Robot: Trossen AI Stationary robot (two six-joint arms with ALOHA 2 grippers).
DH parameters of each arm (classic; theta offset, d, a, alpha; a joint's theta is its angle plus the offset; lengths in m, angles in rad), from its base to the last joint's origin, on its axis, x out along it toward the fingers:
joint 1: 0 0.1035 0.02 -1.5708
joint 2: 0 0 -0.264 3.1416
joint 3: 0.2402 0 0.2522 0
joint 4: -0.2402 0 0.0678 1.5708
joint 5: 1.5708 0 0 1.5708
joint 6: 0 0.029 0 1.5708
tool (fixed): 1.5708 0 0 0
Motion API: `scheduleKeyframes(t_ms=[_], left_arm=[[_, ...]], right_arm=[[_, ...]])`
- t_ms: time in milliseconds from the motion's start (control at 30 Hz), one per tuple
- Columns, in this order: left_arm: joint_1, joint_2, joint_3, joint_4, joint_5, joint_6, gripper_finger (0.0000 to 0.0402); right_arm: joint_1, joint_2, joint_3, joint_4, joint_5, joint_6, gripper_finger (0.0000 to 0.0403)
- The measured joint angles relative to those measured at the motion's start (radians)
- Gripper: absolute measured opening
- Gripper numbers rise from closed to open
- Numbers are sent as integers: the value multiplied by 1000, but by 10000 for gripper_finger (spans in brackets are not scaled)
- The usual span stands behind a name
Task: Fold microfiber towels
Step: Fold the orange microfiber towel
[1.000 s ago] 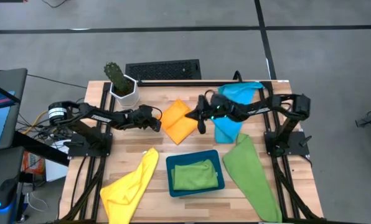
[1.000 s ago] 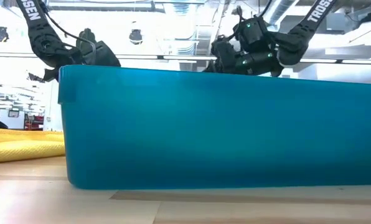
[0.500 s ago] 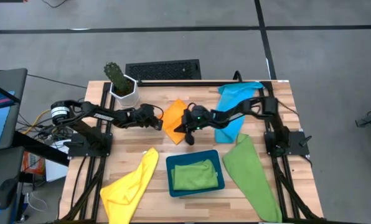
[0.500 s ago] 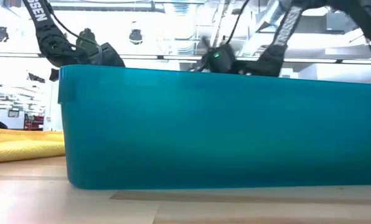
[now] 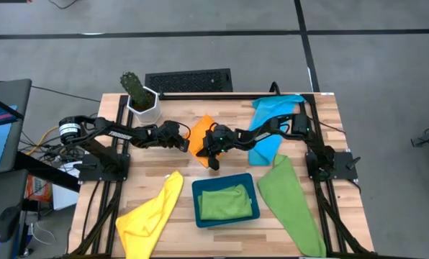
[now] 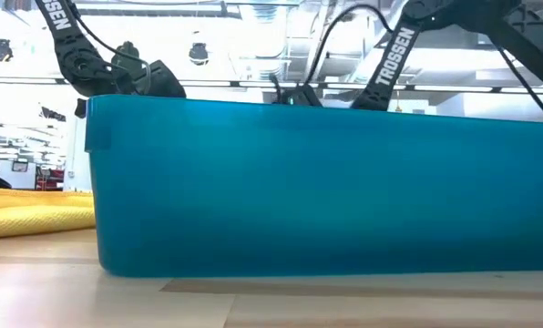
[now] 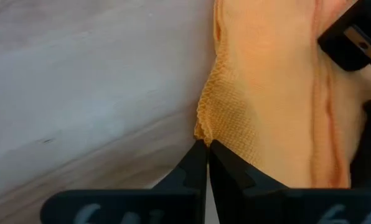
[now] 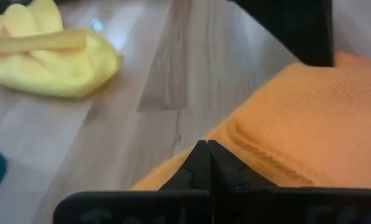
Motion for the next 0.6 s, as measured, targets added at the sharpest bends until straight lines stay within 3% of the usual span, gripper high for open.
scheduleKeyframes(t_ms=[267,467,600], left_arm=[[0,-6,1,2,75,-18,1],[2,-25,50,-52,76,11,0],[2,-53,114,-129,55,84,0]], right_arm=[[-9,12,19,-26,-26,0,13],[-56,-192,1,-85,-34,-20,9],[-101,-330,-50,-218,-22,-73,11]])
